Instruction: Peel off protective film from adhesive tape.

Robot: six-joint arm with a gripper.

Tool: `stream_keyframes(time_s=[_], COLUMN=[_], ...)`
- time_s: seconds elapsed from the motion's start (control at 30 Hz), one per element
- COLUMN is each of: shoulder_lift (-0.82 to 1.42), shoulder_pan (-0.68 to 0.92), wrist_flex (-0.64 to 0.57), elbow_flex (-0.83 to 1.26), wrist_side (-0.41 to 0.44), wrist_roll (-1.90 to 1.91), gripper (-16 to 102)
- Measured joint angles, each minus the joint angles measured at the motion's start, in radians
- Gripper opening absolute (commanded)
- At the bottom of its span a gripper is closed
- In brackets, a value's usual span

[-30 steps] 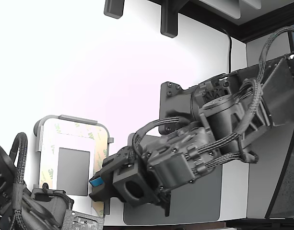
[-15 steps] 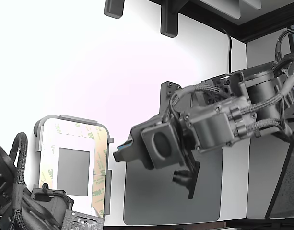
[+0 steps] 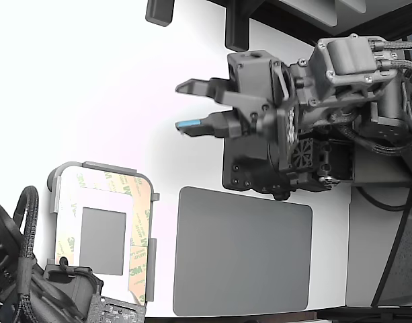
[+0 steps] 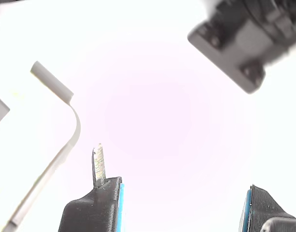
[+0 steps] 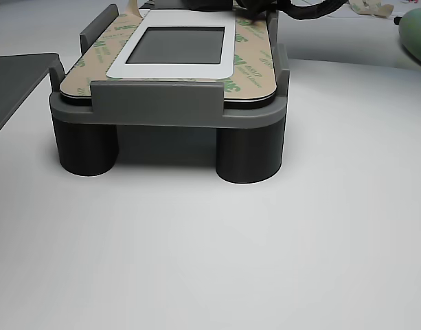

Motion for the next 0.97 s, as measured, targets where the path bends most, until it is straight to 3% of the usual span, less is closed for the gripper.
stream_keyframes(time_s=[0.2,0.4,0.97], shoulder_lift=[0.167,0.359,0.373], shoulder_pan=[-0.046,-0.057,-0.058], wrist_flex=[0.067,0.101,0.098], elbow_flex=[0.140,0.295,0.331], wrist_side=[0.040,0.054,0.106], wrist_roll=[0.402,0.551,0.577], gripper=[100,100,100])
